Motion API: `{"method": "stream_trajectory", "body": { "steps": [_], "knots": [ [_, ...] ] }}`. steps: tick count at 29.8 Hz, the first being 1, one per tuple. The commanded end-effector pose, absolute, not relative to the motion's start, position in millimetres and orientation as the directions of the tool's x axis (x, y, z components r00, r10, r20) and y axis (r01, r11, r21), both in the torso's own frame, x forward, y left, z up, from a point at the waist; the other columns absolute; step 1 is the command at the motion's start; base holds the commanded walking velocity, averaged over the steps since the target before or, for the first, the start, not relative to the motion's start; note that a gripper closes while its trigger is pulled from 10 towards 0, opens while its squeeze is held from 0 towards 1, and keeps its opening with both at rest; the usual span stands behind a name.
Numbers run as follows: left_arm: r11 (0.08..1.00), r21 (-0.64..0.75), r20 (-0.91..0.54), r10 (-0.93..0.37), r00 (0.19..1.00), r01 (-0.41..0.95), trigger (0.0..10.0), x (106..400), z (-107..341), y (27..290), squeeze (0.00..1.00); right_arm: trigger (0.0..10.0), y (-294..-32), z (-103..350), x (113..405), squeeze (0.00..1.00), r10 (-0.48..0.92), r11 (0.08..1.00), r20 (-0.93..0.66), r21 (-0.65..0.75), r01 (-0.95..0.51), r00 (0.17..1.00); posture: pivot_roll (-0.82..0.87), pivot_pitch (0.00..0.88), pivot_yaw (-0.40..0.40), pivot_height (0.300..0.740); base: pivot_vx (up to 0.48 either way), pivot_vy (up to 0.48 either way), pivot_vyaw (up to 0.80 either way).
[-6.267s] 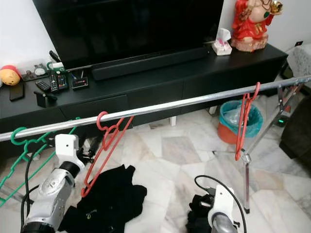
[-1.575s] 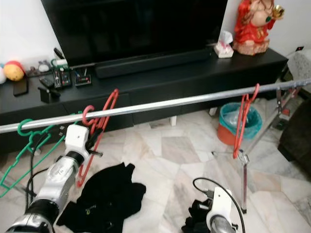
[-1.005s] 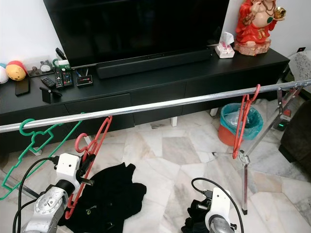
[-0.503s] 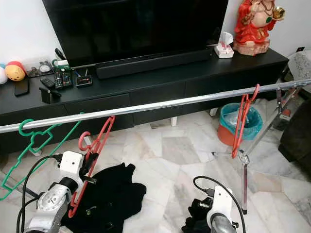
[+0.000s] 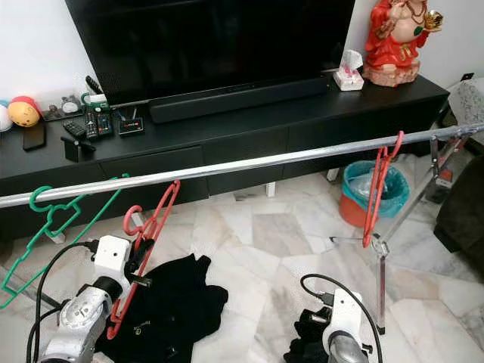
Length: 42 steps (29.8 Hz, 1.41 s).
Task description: Hang hanger
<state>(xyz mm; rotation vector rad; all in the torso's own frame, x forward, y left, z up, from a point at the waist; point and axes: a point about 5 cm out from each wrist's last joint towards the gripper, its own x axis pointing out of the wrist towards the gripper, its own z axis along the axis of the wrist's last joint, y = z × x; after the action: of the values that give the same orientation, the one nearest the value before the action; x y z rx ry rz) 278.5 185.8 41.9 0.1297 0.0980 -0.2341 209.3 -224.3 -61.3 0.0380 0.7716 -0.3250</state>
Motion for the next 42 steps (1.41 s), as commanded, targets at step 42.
{"method": "stream_trajectory", "body": {
  "steps": [42],
  "knots": [
    [0.959, 0.119, -0.123, -0.244, 0.962, 0.259, 10.0, 279.4, 42.6, 187.3, 0.00, 10.0, -218.0, -57.1, 216.8, 0.00, -0.259, 0.951, -0.659, -0.045, 0.306, 0.706, -0.02, 0.000, 0.057, 0.740, -0.129, 0.000, 0.05]
  ]
}}
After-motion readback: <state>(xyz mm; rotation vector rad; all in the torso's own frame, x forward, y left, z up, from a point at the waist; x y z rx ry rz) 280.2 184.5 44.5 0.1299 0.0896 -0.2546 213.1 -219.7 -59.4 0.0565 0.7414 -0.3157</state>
